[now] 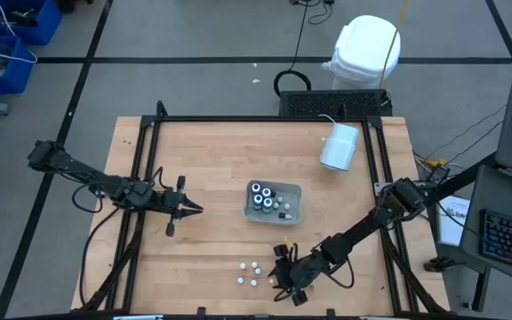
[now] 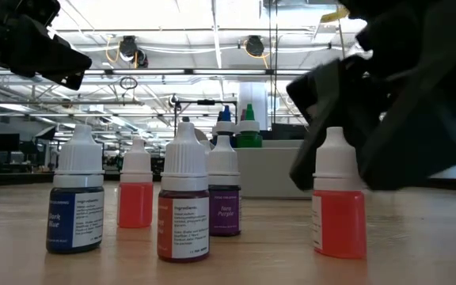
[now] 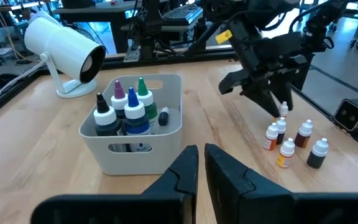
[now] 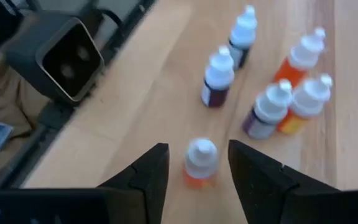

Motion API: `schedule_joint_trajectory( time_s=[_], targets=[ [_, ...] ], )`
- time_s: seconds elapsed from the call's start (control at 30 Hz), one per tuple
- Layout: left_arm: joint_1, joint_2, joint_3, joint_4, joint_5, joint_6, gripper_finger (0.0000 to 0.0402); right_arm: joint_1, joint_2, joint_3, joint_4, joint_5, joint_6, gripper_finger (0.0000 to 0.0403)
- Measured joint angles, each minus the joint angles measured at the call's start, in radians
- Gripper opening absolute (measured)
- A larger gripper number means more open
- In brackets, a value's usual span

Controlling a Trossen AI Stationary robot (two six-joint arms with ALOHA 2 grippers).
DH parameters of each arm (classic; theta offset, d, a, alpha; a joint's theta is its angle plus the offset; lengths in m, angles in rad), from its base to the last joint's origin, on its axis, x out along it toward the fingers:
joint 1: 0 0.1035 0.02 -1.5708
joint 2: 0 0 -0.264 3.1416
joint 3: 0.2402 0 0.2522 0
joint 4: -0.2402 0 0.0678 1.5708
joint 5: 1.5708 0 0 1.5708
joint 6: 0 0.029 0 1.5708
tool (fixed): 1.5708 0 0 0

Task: Pick & Place food coloring
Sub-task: Put the small yellow bottle into the gray bin

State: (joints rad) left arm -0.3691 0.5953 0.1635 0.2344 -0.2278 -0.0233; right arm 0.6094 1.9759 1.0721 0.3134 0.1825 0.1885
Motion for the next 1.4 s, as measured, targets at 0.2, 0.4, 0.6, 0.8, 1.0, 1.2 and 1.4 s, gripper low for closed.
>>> schedule_joint_trajectory(
  time_s=[0.2,0.4,0.6,0.8,1.0,1.2,1.4],
  targets=[
    [0.0,0.0,0.0,0.0,-0.001,0.001,0.0037,-0.001,0.0,0.0,-0.016,0.002,0.008,0.012],
    [0.0,0.0,0.0,-0.001,-0.001,0.001,0.0037,-0.001,0.0,0.0,-0.015,0.0,0.002,0.0092],
    [0.0,0.0,0.0,-0.002,-0.001,0.001,0.0037,-0.001,0.0,0.0,0.001,-0.001,-0.02,0.0074],
    [0.0,0.0,0.0,-0.002,-0.001,0.001,0.0037,-0.001,0.0,0.0,0.003,-0.003,-0.036,0.0073],
    [0.0,0.0,0.0,-0.002,-0.001,0.0,0.0037,-0.003,-0.028,0.0,-0.01,0.065,-0.076,0.0064],
    [0.0,0.0,0.0,-0.002,-0.001,-0.004,0.0037,-0.014,-0.173,0.0,-0.221,0.299,-0.09,0.0063],
    [0.0,0.0,0.0,-0.009,-0.001,-0.005,0.0037,-0.02,-0.346,0.0,-0.506,0.561,0.013,0.0062]
  ],
)
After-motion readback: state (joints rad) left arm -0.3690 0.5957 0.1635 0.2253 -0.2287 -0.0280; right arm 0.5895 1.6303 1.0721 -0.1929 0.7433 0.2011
